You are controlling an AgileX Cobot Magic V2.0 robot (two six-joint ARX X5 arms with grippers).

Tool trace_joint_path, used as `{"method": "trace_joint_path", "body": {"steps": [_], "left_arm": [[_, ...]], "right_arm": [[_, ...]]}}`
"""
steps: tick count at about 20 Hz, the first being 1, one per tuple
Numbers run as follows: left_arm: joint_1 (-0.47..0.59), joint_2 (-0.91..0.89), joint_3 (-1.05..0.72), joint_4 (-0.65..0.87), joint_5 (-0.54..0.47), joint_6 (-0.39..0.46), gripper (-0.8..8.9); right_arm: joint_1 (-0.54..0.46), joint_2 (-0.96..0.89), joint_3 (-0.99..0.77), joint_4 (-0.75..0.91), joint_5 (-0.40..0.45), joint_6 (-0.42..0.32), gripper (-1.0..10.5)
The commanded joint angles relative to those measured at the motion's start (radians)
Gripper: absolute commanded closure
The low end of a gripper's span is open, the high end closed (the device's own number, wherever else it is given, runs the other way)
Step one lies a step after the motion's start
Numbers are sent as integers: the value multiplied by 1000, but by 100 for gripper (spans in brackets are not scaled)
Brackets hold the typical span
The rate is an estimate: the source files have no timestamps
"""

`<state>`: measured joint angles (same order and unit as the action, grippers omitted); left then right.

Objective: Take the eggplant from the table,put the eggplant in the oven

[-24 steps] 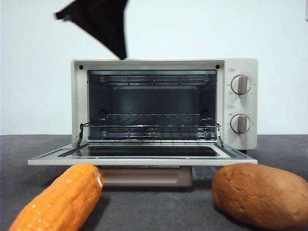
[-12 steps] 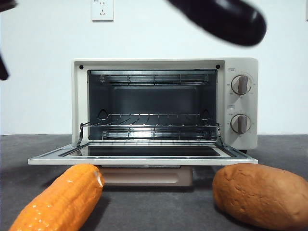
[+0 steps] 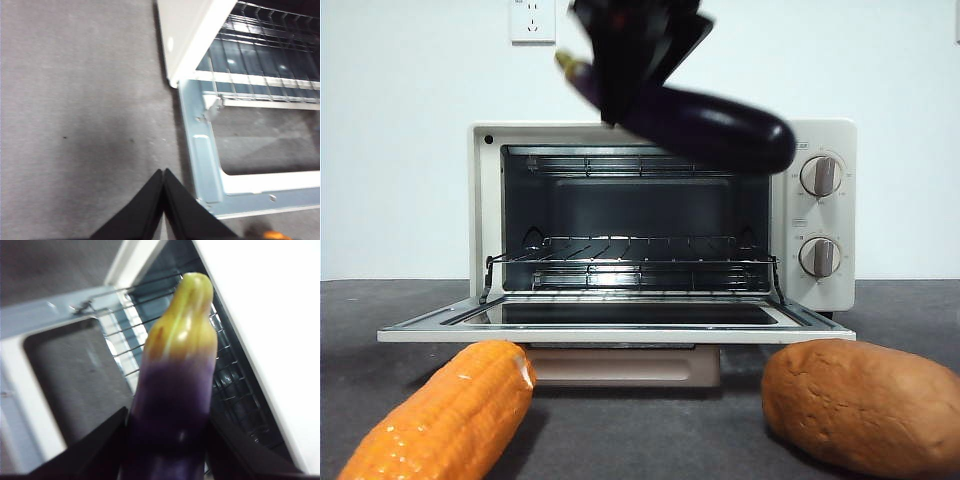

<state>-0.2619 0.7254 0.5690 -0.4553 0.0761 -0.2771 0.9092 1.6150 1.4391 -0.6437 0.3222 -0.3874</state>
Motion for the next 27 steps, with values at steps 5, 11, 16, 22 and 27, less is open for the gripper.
{"method": "trace_joint_path", "body": {"steps": [5,11,16,22,27], "left_arm": [[0,4,5,7,3,-5,808],[0,4,5,8,12,-4,808],[0,4,5,7,33,-4,808],[0,6,5,7,33,0,808],[0,9,5,8,33,3,808]], "right_arm": [[12,183,80,59,172,-205,774],[-1,314,80,251,324,-341,774],[-21,397,80,402,393,-373,761],[-21,405,80,403,393,-319,675],[-15,405,80,404,393,-292,676]]}}
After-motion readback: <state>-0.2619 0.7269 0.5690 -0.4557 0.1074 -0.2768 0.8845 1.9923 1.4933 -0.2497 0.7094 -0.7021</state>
